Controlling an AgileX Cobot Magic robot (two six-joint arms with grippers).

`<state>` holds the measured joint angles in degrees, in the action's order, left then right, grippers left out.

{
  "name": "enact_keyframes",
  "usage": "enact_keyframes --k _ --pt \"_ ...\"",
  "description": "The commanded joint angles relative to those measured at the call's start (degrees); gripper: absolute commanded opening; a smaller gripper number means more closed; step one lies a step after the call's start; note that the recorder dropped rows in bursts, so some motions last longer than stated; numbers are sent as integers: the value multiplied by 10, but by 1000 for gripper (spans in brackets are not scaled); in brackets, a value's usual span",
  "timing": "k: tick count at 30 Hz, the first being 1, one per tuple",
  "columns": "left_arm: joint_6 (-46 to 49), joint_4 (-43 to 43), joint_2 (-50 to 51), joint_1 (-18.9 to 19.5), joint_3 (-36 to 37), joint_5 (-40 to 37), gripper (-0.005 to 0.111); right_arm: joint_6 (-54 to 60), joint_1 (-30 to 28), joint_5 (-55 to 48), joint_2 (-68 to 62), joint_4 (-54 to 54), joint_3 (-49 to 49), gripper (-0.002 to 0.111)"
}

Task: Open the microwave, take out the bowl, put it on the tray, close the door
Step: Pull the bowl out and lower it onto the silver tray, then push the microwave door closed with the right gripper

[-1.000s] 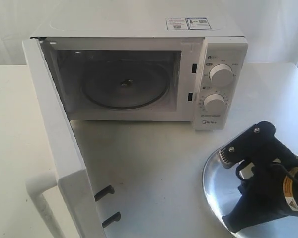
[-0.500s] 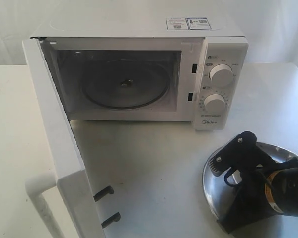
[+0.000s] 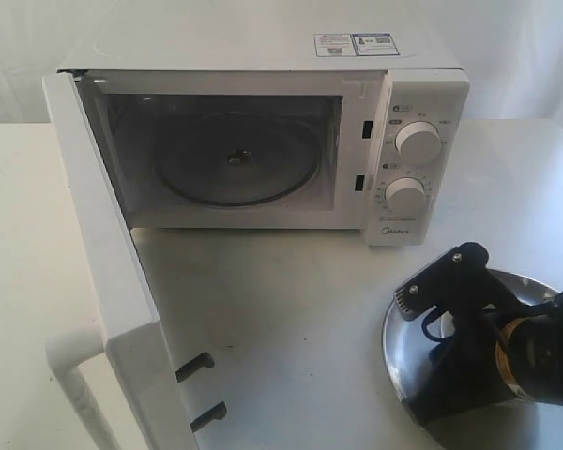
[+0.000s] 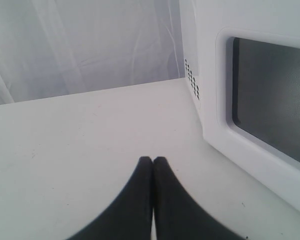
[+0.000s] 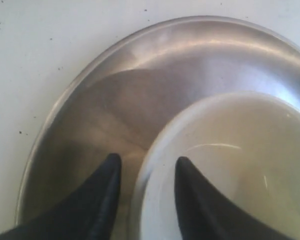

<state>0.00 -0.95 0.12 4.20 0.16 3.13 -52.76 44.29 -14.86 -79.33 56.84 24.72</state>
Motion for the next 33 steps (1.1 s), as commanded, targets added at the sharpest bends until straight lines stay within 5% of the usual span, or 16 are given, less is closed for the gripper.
enact_keyframes --k 1,9,11,15,20,33 --pt "0 5 -1 0 -2 3 0 -30 -4 14 6 19 15 51" --pt "0 5 -1 0 -2 3 0 -59 -4 149 151 18 21 44" --pt "0 5 -1 0 -2 3 0 -71 -4 205 196 18 21 36" --pt "0 5 -1 0 -2 3 0 -53 -4 324 256 18 21 0" --pt "0 5 -1 0 -2 3 0 -37 -2 478 251 23 59 0" --pt "0 5 -1 0 -2 3 0 59 165 194 106 26 278 0"
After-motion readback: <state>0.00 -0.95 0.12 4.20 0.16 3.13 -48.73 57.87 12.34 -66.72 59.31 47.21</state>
